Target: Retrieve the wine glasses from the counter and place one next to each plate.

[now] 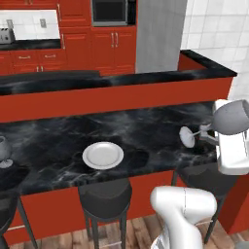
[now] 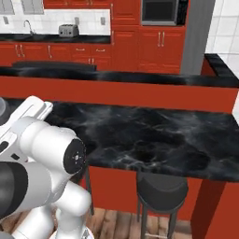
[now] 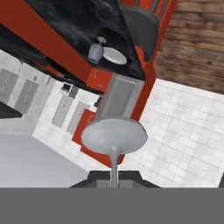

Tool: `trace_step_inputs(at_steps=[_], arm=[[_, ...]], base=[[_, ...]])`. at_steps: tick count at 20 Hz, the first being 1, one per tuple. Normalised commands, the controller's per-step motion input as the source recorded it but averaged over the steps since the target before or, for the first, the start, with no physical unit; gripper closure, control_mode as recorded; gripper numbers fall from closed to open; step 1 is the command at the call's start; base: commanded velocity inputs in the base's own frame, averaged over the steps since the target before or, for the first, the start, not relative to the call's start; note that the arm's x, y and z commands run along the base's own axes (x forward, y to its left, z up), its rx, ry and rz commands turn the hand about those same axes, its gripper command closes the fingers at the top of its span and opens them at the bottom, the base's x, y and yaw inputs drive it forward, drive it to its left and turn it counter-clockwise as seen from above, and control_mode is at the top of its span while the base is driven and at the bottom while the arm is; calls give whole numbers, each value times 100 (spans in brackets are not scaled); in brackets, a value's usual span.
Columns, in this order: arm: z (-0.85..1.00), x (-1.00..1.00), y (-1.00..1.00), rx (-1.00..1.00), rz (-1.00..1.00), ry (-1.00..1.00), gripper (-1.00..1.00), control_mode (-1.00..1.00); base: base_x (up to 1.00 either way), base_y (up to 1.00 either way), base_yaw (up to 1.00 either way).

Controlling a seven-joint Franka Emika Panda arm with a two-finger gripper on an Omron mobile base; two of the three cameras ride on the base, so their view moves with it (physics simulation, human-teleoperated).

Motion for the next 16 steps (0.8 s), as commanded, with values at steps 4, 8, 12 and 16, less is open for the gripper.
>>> trace_step_inputs(at_steps=[4, 8, 12, 16], arm=[[0, 0, 0, 0, 0, 0, 100, 100], [0, 0, 0, 0, 0, 0, 100, 100], [0, 0, 0, 0, 0, 0, 100, 100], [0, 0, 0, 0, 0, 0, 100, 100]], base=[[69, -25, 21], [41, 6, 3], [18, -12, 22], [0, -15, 35]])
